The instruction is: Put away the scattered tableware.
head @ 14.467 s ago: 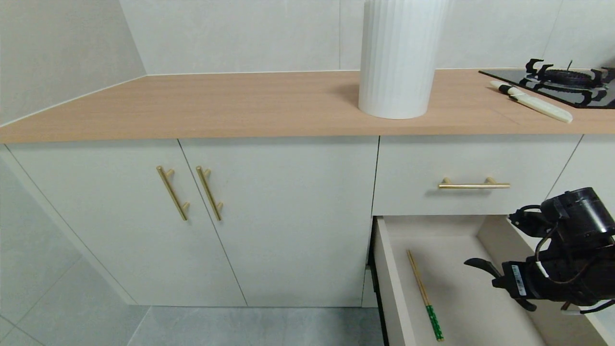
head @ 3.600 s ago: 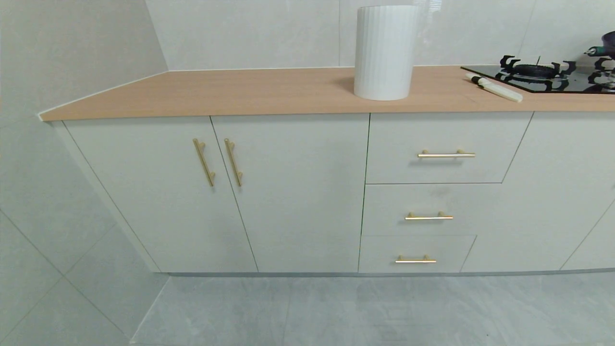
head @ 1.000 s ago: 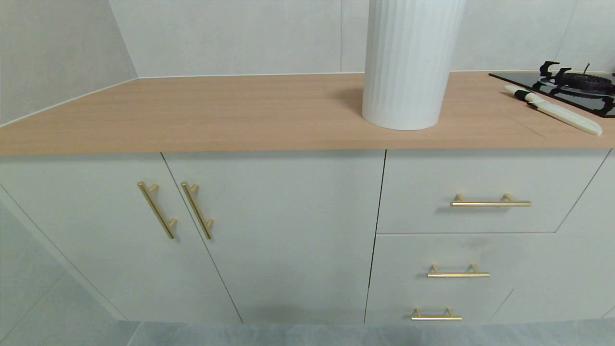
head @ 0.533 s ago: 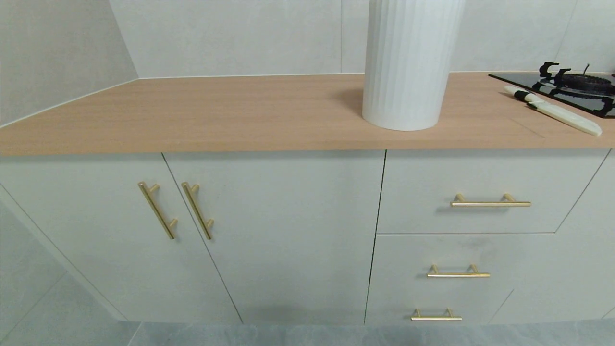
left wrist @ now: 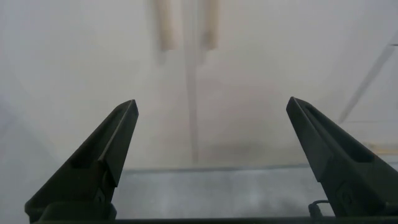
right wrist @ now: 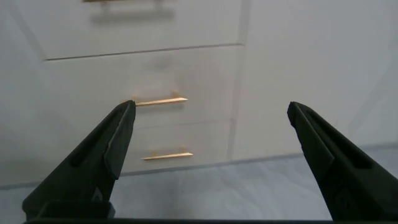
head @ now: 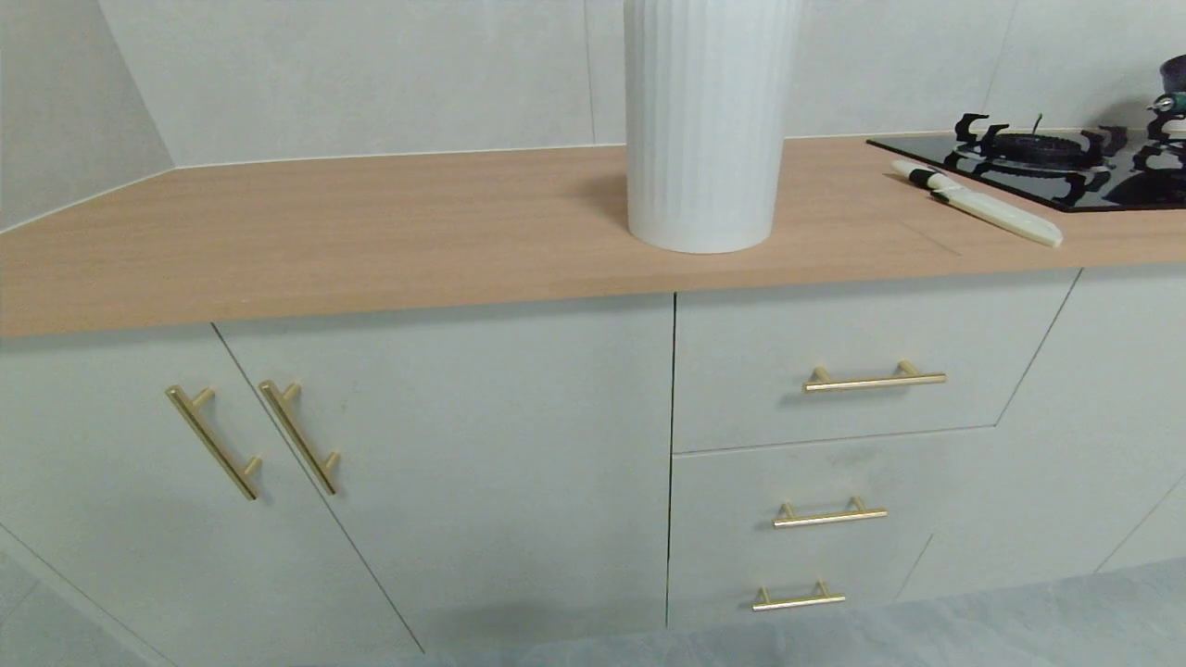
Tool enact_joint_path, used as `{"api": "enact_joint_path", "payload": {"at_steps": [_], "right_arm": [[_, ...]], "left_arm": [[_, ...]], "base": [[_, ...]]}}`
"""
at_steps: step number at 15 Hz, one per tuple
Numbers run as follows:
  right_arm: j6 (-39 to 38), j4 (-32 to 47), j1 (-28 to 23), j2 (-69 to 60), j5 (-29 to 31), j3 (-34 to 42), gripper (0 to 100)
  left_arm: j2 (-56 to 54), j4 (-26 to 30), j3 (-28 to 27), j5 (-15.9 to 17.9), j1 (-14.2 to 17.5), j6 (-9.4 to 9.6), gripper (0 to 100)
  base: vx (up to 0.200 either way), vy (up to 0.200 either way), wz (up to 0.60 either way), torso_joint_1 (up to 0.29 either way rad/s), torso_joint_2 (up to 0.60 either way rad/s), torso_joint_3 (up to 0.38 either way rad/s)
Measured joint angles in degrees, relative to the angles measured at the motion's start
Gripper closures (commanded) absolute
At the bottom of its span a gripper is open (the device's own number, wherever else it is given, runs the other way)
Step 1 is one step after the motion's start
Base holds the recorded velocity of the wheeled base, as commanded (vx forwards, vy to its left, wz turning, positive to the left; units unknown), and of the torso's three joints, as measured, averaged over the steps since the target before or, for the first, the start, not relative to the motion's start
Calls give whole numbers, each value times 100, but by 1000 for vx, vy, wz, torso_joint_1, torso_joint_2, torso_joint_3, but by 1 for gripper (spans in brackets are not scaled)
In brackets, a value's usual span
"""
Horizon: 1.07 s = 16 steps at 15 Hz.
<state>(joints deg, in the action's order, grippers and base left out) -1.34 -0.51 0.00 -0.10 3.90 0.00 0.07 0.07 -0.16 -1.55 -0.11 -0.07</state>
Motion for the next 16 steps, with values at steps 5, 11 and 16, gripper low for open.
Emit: {"api": "enact_joint_path", "payload": {"at_steps": [5, 11, 16], "right_arm": [[1, 0, 0, 0, 1, 0, 0], [1, 0, 0, 2, 4, 0, 0], [1, 0, 0, 2, 6, 0, 0]], "left_arm": [[0, 2, -2, -1, 1, 0, 0], [0, 0, -2, 0, 4, 7, 0], [0, 2, -2, 0, 1, 2, 0]], "base": [[0, 0, 0, 0, 0, 0], [100, 0, 0, 0, 3, 2], [40, 0, 0, -2, -2, 1]]}}
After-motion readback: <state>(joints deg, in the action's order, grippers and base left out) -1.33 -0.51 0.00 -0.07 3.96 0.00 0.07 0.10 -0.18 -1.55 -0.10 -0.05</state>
